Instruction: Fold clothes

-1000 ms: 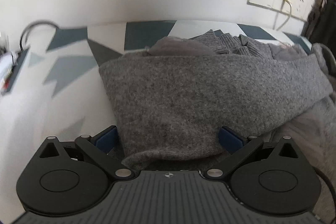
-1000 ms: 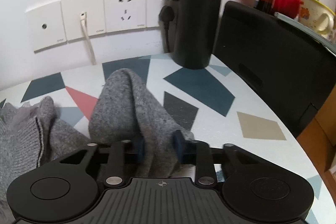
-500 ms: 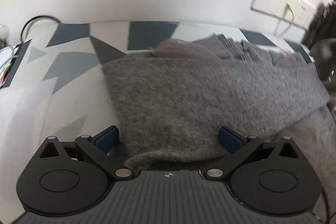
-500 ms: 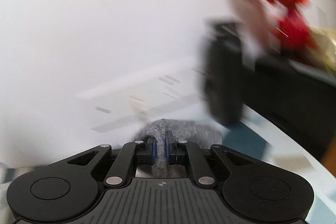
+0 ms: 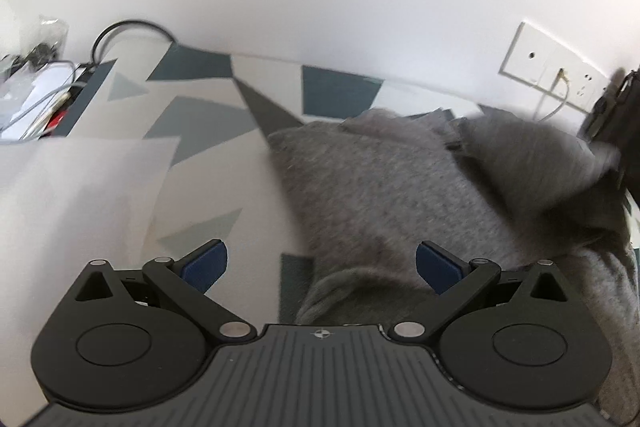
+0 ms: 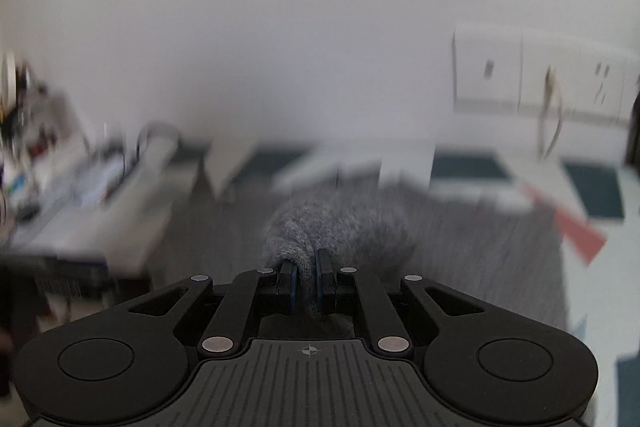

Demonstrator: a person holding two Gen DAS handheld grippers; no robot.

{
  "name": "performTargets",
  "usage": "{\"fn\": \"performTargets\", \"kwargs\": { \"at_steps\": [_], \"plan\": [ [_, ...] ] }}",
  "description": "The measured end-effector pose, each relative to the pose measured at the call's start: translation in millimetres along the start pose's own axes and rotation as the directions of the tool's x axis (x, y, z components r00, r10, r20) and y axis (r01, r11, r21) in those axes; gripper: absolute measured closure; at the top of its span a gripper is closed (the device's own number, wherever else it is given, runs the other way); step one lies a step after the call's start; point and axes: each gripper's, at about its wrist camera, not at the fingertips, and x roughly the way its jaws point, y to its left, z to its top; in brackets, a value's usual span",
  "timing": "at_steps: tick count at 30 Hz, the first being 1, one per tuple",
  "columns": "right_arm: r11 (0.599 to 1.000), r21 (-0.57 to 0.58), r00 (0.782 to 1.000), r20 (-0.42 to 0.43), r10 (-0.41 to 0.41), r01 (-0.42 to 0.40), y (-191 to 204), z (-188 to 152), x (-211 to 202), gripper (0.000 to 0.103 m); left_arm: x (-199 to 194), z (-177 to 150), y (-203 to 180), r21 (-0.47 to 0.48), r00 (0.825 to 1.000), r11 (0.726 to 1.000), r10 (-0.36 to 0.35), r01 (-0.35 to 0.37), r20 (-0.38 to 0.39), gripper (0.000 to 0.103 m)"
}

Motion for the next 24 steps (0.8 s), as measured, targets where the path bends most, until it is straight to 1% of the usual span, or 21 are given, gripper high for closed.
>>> {"fn": "performTargets", "kwargs": {
  "at_steps": [2, 6, 9, 11, 12, 13, 15, 16, 17, 18, 19, 20, 24],
  "plan": [
    [1.000, 0.003, 0.999, -0.036, 0.004, -0.004, 1.3, -10.1, 5.0, 0.095, 1.4, -2.4, 1.0, 0.002, 1.000, 1.000, 0.012, -0.012, -0.010, 0.000],
    [0.999, 0.003, 0.999, -0.022, -0.036, 0.036, -2.2, -11.8, -5.5, 0.095, 2.5, -0.7, -2.2, 0.004, 1.000, 1.000, 0.012, -0.012, -0.015, 0.000],
    [0.998, 0.003, 0.998, -0.008, -0.068, 0.068, -5.1, -12.2, -14.3, 0.094, -2.1, 9.1, -7.4, -0.003, 0.999, 1.000, -0.027, 0.027, 0.019, 0.000],
    [0.996, 0.003, 0.996, 0.001, -0.089, 0.089, -7.0, -12.5, -20.1, 0.082, -6.1, 17.1, -13.9, 0.004, 0.997, 0.998, -0.065, 0.065, 0.047, 0.000],
    [0.995, 0.003, 0.995, 0.006, -0.100, 0.100, -7.9, -12.6, -23.1, 0.068, -8.2, 20.8, -18.3, 0.015, 0.995, 0.997, -0.080, 0.079, 0.063, 0.000],
    [0.994, 0.003, 0.994, 0.010, -0.111, 0.111, -8.9, -12.8, -26.0, 0.052, -10.1, 23.6, -25.1, 0.045, 0.994, 0.996, -0.077, 0.074, 0.080, 0.000],
    [0.990, 0.002, 0.989, 0.040, -0.141, 0.141, -13.4, -15.8, -35.6, 0.037, -10.6, 26.0, -42.8, 0.137, 0.994, 0.989, -0.070, 0.058, 0.084, 0.000],
    [0.988, 0.002, 0.987, 0.057, -0.153, 0.153, -16.4, -17.6, -40.8, 0.031, -10.2, 25.8, -52.0, 0.185, 0.994, 0.981, -0.075, 0.059, 0.080, 0.000],
    [0.986, 0.006, 0.984, 0.063, -0.165, 0.165, -20.6, -19.7, -45.2, 0.028, -9.6, 24.2, -60.4, 0.228, 0.994, 0.971, -0.087, 0.069, 0.072, 0.000],
    [0.984, 0.012, 0.982, 0.067, -0.178, 0.177, -25.2, -22.0, -49.2, 0.021, -8.6, 20.7, -68.0, 0.268, 0.993, 0.960, -0.100, 0.080, 0.063, 0.000],
    [0.981, 0.023, 0.979, 0.066, -0.193, 0.192, -30.5, -25.2, -52.2, 0.017, -7.6, 16.9, -75.5, 0.308, 0.992, 0.947, -0.112, 0.091, 0.053, 0.000],
    [0.978, 0.036, 0.976, 0.065, -0.210, 0.208, -36.1, -28.8, -54.7, 0.017, -5.7, 11.8, -83.1, 0.349, 0.993, 0.933, -0.114, 0.091, 0.044, 0.000],
    [0.959, 0.083, 0.962, 0.019, -0.274, 0.271, -58.5, -45.5, -57.9, 0.016, 4.9, -1.8, -109.0, 0.444, 0.994, 0.892, -0.110, 0.087, 0.027, 0.000]
  ]
}}
